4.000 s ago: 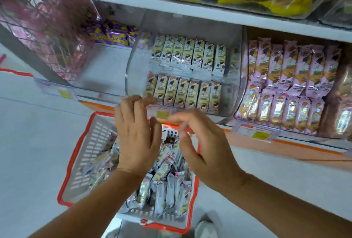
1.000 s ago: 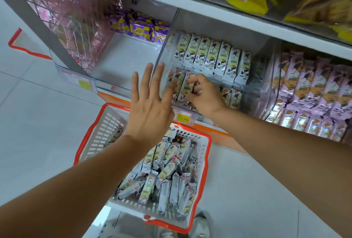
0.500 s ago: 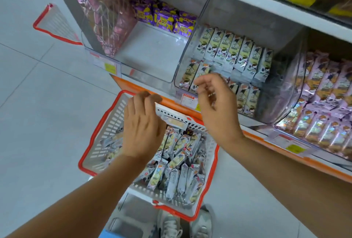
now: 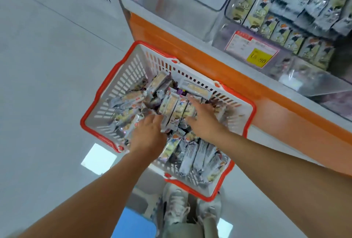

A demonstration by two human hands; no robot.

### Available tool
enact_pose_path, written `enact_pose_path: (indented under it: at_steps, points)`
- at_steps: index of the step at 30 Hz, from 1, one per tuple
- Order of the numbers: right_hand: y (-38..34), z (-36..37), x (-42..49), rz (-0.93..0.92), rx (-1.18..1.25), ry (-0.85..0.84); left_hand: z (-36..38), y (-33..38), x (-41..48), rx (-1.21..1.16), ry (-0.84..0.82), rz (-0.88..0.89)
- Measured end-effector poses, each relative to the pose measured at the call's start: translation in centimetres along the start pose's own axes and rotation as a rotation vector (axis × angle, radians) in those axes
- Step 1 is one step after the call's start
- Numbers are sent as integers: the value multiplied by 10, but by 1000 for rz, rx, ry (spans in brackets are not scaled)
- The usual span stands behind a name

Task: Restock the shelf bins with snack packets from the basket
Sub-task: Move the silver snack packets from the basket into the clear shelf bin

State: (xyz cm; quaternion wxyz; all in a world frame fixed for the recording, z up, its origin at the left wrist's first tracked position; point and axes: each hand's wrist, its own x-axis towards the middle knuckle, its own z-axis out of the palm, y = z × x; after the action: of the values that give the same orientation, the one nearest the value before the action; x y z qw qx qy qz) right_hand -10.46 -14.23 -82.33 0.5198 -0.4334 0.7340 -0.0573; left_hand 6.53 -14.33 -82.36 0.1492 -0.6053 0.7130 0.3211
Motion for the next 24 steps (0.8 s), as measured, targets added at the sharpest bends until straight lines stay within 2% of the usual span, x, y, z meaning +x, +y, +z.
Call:
enact_pose_path:
  at_steps: [5, 10, 16, 24]
  points:
    - [-4, 40, 30, 45, -219, -25, 22, -3, 18, 151, 17, 71]
    - [-3, 54, 27, 0, -224, 284, 30, -9, 16, 160, 35, 93]
    - [-10, 54, 34, 69, -309, 218, 27, -15, 24, 29, 64, 116]
    - [-6, 50, 32, 50, -181, 222, 26, -13, 25, 17, 71, 123]
